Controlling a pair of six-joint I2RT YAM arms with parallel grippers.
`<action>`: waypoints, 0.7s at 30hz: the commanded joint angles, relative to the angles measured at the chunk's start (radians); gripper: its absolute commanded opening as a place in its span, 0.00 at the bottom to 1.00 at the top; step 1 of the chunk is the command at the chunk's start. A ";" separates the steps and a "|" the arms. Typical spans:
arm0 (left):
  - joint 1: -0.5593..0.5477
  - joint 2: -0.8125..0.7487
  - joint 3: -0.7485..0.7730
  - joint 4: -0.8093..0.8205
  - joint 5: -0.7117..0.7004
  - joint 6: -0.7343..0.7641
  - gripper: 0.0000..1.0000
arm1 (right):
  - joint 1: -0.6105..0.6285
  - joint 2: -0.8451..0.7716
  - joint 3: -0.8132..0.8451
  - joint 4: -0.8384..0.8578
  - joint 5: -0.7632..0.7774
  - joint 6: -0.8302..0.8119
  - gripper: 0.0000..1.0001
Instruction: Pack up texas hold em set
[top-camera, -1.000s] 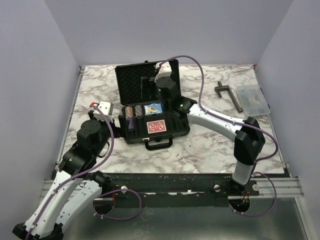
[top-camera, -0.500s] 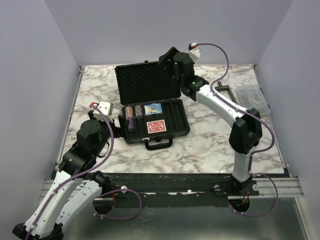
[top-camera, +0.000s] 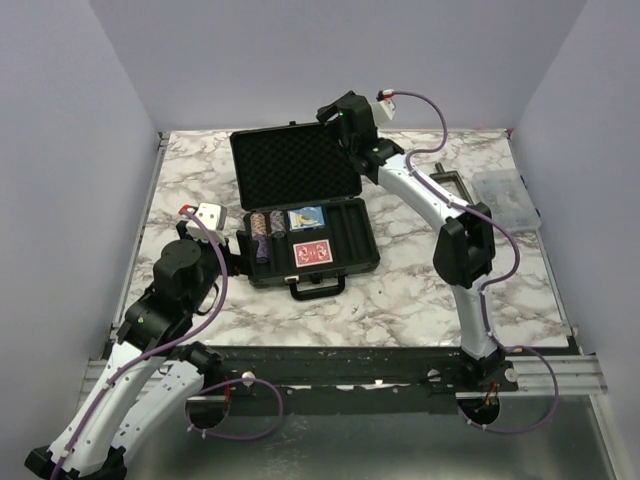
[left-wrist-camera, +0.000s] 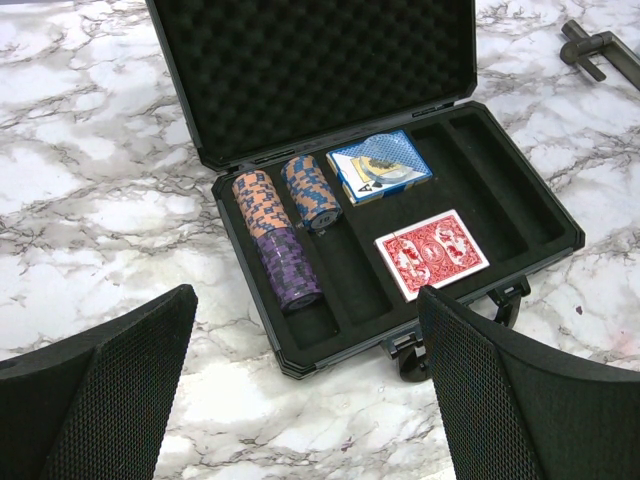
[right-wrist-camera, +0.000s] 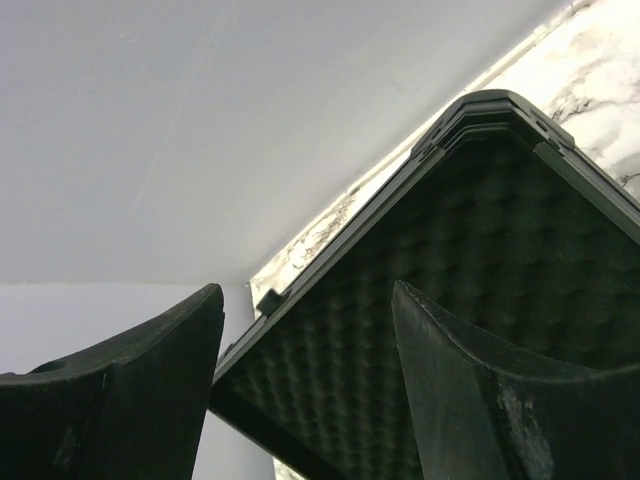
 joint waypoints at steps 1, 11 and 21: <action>0.002 0.002 -0.014 0.007 -0.019 0.011 0.91 | -0.021 0.067 0.092 -0.088 -0.001 0.094 0.70; 0.002 0.005 -0.015 0.007 -0.022 0.012 0.91 | -0.058 0.163 0.187 -0.088 -0.024 0.141 0.56; 0.002 0.000 -0.016 0.007 -0.029 0.014 0.91 | -0.064 0.224 0.228 -0.065 -0.036 0.160 0.49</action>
